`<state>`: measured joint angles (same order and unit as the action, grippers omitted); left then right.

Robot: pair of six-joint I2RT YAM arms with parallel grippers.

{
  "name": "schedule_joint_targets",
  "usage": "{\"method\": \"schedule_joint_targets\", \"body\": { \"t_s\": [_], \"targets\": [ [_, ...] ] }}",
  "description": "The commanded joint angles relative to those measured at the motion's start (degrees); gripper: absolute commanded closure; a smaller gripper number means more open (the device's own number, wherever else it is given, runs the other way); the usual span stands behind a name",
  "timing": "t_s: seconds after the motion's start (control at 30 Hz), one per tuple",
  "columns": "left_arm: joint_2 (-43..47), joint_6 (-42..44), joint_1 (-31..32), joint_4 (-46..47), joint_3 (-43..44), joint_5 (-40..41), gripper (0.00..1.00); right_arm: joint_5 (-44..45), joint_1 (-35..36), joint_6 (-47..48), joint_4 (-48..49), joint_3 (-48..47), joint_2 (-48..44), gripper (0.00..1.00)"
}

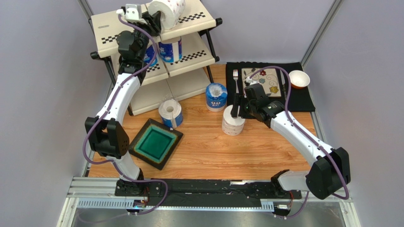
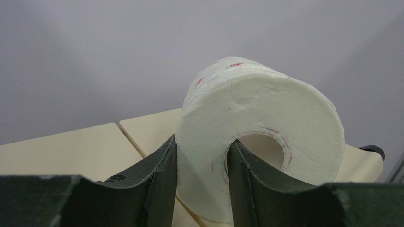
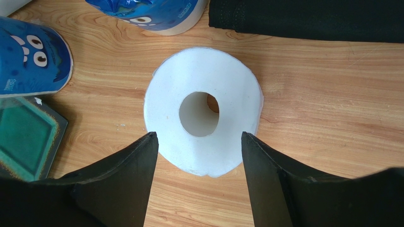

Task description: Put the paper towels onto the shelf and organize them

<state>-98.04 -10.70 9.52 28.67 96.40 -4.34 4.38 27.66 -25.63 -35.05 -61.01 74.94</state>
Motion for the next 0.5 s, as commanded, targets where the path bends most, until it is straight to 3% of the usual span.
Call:
{"method": "schedule_joint_targets", "body": {
  "t_s": [0.0, 0.23, 0.47],
  "targets": [
    [2.1, -5.7, -0.7, 2.2, 0.8, -4.2, 0.61, -0.6, -0.2, 0.7, 1.9, -0.5, 0.1, 0.32],
    [7.4, -10.7, -0.8, 3.0, -0.9, -7.4, 0.65, -0.4, -0.2, 0.6, 1.6, -0.6, -0.4, 0.32],
    [21.7, -12.9, -0.8, -2.9, -7.2, -8.9, 0.67, 0.2, -0.3, 0.5, 1.5, -0.7, -2.6, 0.32]
  ]
}}
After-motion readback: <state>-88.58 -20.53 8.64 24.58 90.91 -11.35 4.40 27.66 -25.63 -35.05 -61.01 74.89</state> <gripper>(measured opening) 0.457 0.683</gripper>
